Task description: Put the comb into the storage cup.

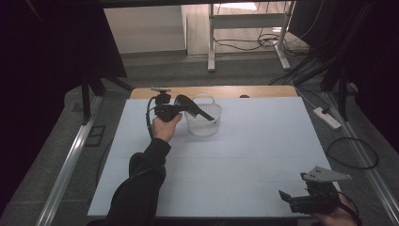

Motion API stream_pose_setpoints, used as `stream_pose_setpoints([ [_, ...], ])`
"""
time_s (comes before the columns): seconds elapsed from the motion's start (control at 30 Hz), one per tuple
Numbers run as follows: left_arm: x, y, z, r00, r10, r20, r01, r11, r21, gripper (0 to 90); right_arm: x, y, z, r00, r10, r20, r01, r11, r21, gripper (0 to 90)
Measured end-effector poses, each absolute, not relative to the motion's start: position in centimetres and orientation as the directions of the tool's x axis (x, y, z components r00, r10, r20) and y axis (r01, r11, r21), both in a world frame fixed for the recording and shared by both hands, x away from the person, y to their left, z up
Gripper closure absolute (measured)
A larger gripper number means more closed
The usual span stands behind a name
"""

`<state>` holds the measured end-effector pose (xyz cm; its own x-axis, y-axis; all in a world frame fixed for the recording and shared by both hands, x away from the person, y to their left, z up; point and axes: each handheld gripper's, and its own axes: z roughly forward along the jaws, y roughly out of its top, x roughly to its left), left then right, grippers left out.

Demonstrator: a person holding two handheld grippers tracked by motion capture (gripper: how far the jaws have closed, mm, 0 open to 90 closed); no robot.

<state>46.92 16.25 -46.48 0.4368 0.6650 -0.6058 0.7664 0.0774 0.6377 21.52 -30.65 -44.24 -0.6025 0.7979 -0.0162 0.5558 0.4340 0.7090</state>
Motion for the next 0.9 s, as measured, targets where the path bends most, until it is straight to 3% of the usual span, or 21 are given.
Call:
stream_pose_setpoints([
  [0.4,46.7,17.0,-47.3,0.408,0.675,-0.615,0.774,0.102,0.625,79.4,21.5,-30.7,-44.2,-0.603,0.798,-0.016,0.556,0.434,0.709,4.7],
  [0.9,46.6,17.7,-47.1,0.398,0.676,-0.620,0.769,0.123,0.627,78.4,21.5,-30.6,-44.3,-0.602,0.798,-0.018,0.556,0.435,0.709,4.8],
])
